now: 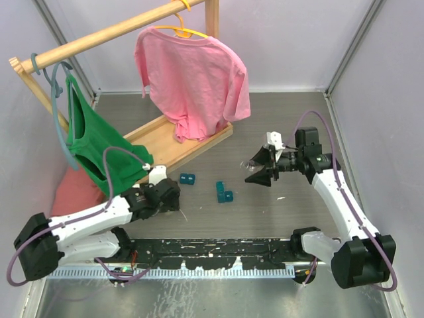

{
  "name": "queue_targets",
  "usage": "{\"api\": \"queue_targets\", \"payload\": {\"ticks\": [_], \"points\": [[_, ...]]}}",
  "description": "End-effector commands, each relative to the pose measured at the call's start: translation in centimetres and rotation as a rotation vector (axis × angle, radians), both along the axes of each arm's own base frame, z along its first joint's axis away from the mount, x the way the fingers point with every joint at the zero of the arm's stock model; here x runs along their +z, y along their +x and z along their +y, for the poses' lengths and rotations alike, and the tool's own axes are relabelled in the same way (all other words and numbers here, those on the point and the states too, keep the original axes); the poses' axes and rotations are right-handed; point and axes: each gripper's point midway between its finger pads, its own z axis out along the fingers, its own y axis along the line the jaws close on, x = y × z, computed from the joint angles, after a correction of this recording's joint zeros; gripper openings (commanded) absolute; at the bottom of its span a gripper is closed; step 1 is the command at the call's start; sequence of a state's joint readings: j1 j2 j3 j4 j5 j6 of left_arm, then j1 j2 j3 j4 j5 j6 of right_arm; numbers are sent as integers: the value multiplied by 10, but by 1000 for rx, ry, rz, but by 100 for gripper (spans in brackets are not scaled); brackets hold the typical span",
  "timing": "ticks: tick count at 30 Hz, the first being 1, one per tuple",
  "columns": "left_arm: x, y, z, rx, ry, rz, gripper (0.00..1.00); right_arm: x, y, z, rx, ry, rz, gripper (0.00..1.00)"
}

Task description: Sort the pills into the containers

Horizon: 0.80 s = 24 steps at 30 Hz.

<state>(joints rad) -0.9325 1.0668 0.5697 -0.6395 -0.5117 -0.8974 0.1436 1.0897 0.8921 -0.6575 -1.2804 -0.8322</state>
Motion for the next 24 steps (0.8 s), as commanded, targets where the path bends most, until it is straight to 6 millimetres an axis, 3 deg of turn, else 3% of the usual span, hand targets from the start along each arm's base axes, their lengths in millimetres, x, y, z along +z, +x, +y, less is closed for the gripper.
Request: {"api": "queue_targets", "payload": {"ticks": [1,4,6,8,10,12,13,14,16,17,18,19,20,21,22,23,24], "points": [[42,-1,-36,-135,-202,-41,82,60,3,-2,-28,95,-42,1],[64,-14,-62,-276,-369,-58,87,120,17,-6,-117,127,-107,1],[78,-20,-73,-326,-467,-84,91,184,32,-10,-242,193,-176,1],[91,-23,-78,-350,-539,-121,92,262,48,-21,-433,344,-241,1],[97,-25,-79,-355,-572,-138,92,332,72,-49,-663,521,-211,1],[103,-26,-80,-360,-591,-143,92,380,81,-75,-804,687,-165,1],[105,-27,-81,-364,-597,-141,92,389,79,-72,-773,719,-122,1],[108,-28,-82,-370,-602,-139,92,388,61,-49,-599,698,-60,1],[110,-29,-83,-379,-598,-129,92,384,1,-14,-181,660,21,1],[110,-30,-83,-384,-590,-120,92,384,-40,-8,-8,649,-87,1],[111,-31,-83,-391,-587,-114,93,378,-54,-7,37,627,-88,1],[112,-32,-83,-394,-588,-112,93,376,-51,-6,5,606,-81,1],[113,-32,-84,-398,-593,-110,93,377,-34,-8,-95,608,-49,1],[115,-33,-86,-408,-602,-111,93,375,4,-19,-311,619,-60,1],[116,-34,-88,-416,-611,-111,93,376,46,-46,-608,618,-123,1],[118,-35,-90,-426,-623,-116,93,378,55,-54,-669,590,-208,1],[121,-35,-92,-439,-635,-123,94,381,39,-38,-515,595,-200,1]]}}
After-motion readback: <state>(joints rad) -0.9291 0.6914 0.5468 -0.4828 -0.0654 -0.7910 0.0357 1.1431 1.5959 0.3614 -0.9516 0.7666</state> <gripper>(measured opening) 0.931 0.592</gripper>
